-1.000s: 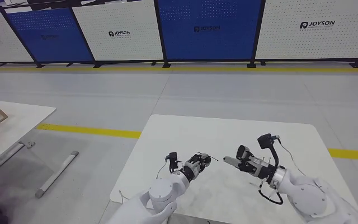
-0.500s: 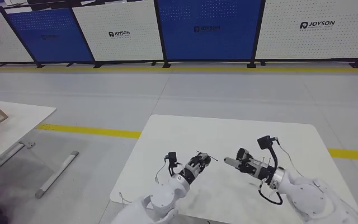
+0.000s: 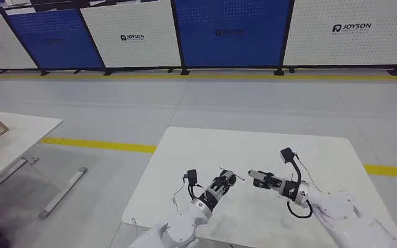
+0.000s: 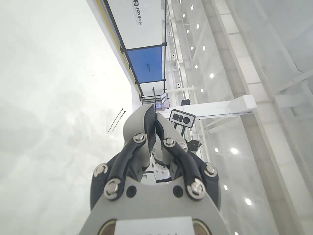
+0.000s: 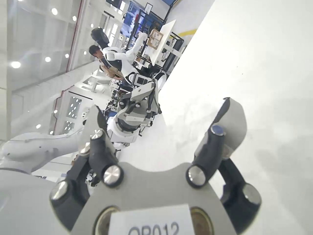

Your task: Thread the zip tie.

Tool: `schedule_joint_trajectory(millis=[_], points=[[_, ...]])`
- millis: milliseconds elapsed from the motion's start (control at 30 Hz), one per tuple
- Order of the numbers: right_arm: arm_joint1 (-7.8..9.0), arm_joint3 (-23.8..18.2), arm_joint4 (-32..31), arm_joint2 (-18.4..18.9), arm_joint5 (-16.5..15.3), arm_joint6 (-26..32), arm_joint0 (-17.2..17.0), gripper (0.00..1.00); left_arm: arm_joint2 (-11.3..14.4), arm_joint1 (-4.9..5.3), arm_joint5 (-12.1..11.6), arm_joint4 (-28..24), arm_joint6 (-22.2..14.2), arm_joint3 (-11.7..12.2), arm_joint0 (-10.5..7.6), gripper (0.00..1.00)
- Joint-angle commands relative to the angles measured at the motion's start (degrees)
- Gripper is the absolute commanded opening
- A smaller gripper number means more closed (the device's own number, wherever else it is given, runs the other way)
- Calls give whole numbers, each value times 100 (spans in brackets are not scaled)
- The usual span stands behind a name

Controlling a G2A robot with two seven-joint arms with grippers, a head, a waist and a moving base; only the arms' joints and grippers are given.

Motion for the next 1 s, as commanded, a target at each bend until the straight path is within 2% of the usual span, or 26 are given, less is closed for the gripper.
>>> schedule_joint_trajectory(millis=[0,133,200,300,400,667,733,867,900,933,967], points=[[0,1,0,0,0,0,0,100,0,0,0,-2,0,0,0,0],[-7,-8,57,-8,0,-1,-34,100,-7,-11,4,-26,-25,14,0,0],[-50,88,420,-30,0,358,-24,100,-19,-28,34,-72,-78,26,-9,0],[-173,391,634,-93,0,631,89,100,-18,-49,55,-1,-79,5,12,0],[-293,549,687,-104,0,603,162,100,-41,-63,70,82,-55,-20,32,0],[-296,531,710,-97,5,558,133,100,-40,-64,70,85,-61,-19,33,0],[-307,501,900,-54,1,630,63,100,-49,-78,26,117,-65,-22,42,0],[-332,552,859,-27,50,689,78,100,-79,-110,11,108,-39,0,50,0],[-340,560,853,-20,54,667,75,82,-83,-117,16,104,-48,5,51,0],[-347,566,839,-16,61,660,73,45,-90,-123,20,107,-57,9,52,0],[-355,586,830,-5,74,651,73,40,-95,-128,24,131,-83,13,55,0]])
